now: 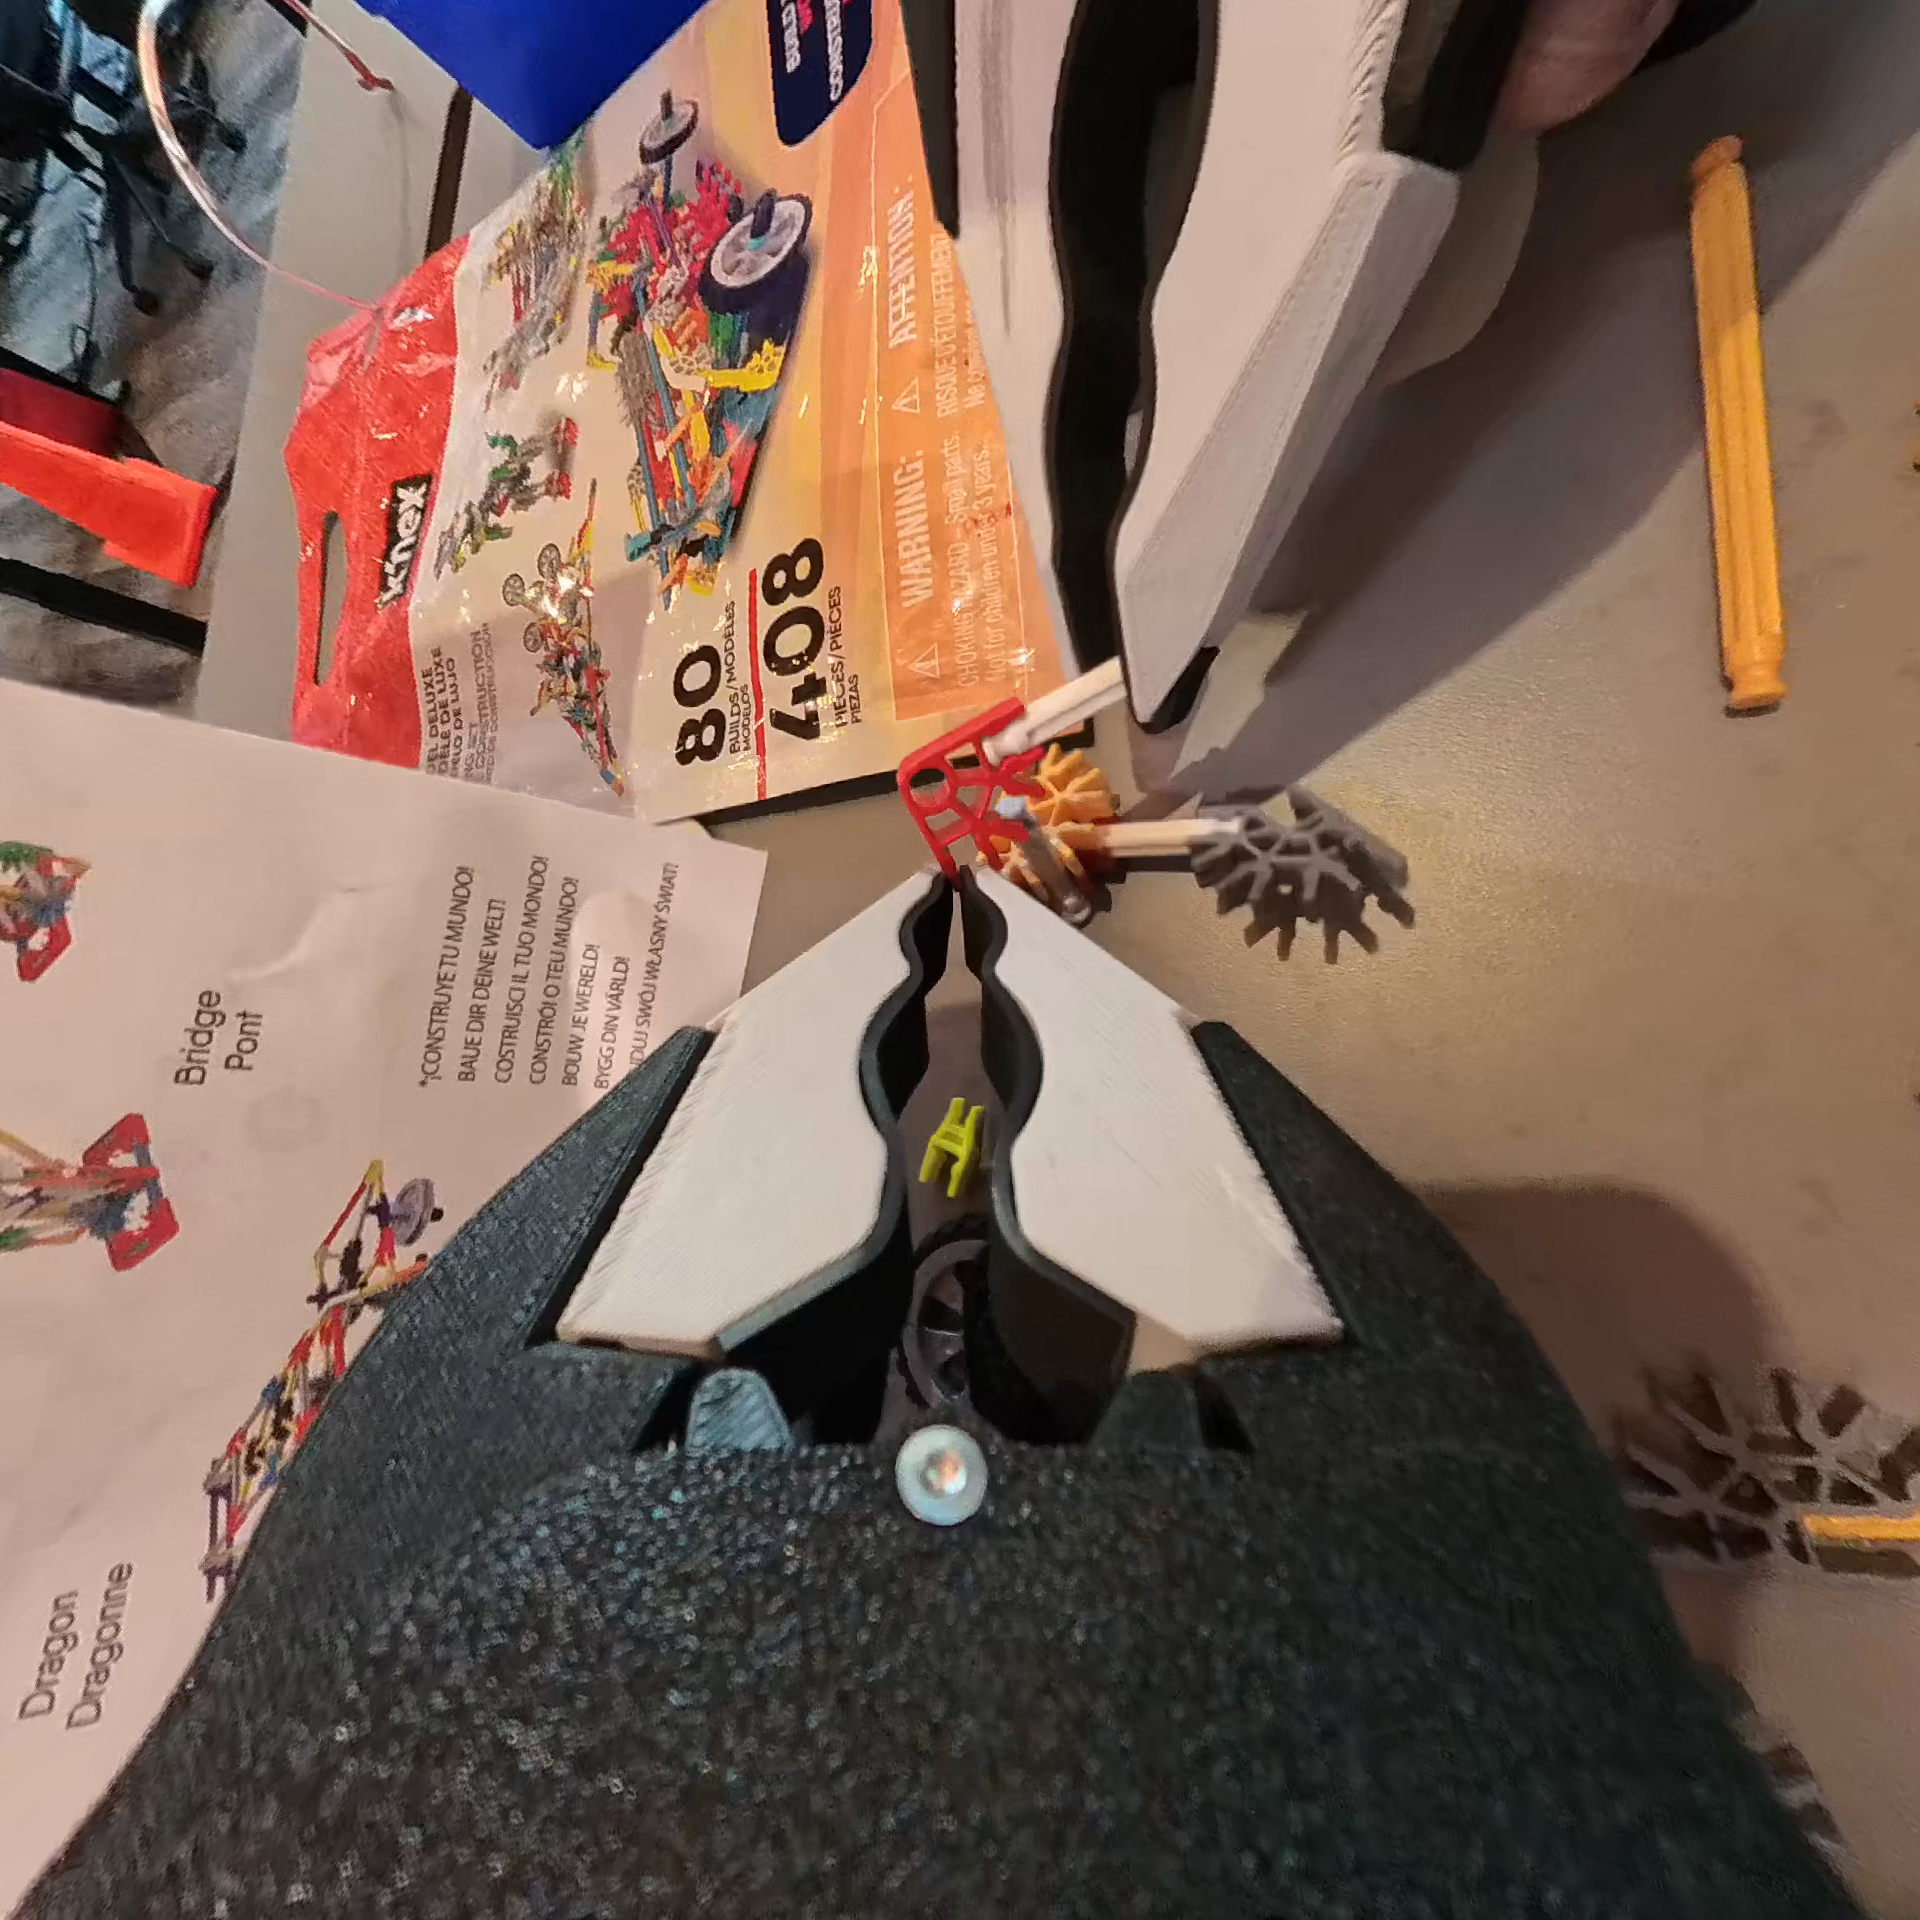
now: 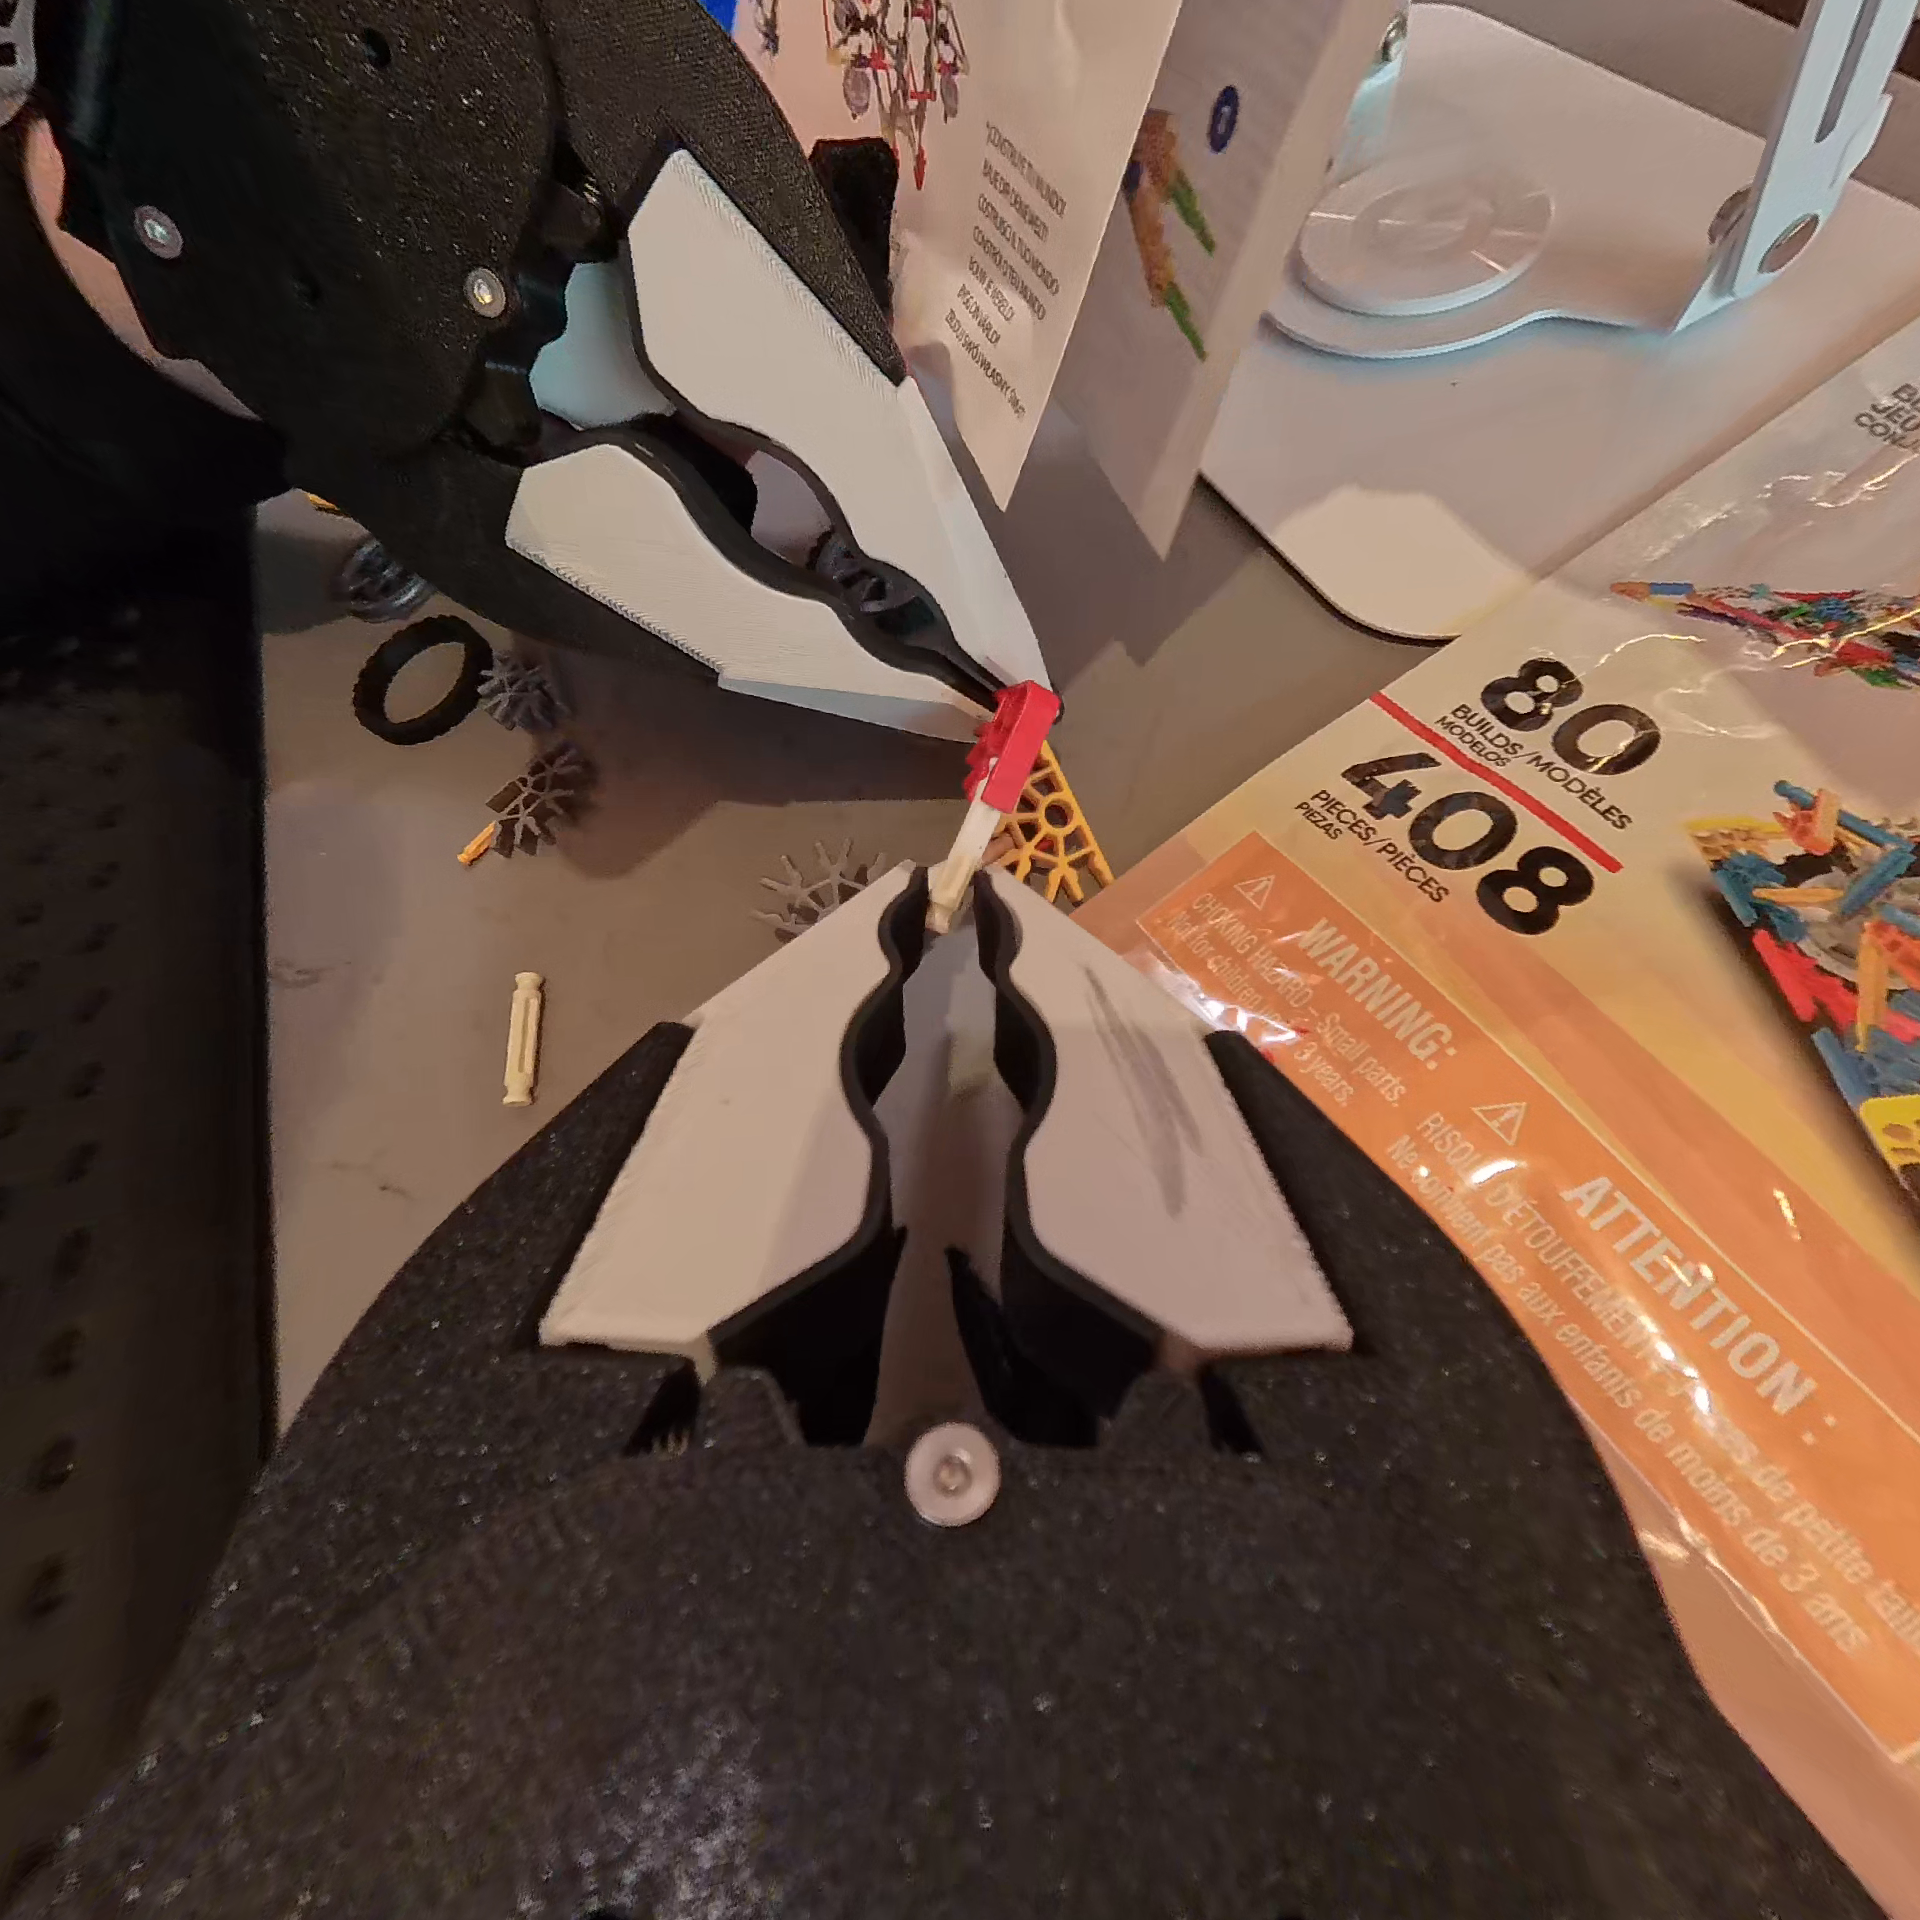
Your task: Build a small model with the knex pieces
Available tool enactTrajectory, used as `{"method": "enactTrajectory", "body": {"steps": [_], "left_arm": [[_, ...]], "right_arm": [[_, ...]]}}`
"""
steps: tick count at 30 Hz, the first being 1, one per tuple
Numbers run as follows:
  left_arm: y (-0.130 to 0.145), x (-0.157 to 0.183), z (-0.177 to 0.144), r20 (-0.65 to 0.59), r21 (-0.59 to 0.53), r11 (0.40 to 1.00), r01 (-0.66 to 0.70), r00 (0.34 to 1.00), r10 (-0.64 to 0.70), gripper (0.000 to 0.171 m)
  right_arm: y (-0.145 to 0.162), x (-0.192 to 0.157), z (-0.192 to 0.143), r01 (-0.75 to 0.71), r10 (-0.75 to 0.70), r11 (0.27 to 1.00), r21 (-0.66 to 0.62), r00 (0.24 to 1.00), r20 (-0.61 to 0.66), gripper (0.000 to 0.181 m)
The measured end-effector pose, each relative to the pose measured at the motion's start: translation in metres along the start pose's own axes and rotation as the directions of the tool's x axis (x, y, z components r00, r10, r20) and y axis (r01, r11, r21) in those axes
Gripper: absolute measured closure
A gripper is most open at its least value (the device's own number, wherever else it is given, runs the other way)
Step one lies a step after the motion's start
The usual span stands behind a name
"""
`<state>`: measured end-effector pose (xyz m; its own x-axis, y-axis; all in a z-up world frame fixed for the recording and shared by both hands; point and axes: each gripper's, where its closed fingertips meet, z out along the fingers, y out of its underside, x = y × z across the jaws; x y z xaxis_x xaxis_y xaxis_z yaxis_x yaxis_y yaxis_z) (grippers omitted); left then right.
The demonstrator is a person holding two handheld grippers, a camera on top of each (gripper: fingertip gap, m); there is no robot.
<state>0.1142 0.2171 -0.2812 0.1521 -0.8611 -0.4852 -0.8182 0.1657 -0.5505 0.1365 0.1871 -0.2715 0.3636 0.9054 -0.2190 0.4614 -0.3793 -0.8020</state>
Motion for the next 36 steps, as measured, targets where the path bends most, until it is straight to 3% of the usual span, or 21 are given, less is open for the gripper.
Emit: {"method": "enactTrajectory", "body": {"steps": [5, 11, 29, 36], "left_arm": [[0.005, -0.004, 0.001, 0.0, -0.019, 1.0, 0.025, 1.0, -0.025, 0.171], [0.002, -0.005, -0.002, -0.012, -0.021, 0.998, 0.063, 0.998, -0.063, 0.171], [0.0, -0.017, -0.004, -0.017, -0.067, 0.979, 0.19, 0.981, -0.192, 0.171], [0.005, -0.011, 0.004, -0.029, -0.123, 0.971, 0.205, 0.977, -0.21, 0.171]], "right_arm": [[-0.004, 0.002, -0.003, 0.038, -0.038, 0.999, 0.01, 0.999, -0.036, 0.168], [-0.008, 0.004, -0.004, 0.059, -0.057, 0.998, 0.025, 0.996, -0.061, 0.178], [-0.013, 0.011, -0.005, 0.015, -0.01, 0.997, 0.077, 0.997, -0.074, 0.179], [-0.005, 0.016, -0.001, -0.016, 0.02, 0.999, 0.043, 0.996, -0.084, 0.181]]}}
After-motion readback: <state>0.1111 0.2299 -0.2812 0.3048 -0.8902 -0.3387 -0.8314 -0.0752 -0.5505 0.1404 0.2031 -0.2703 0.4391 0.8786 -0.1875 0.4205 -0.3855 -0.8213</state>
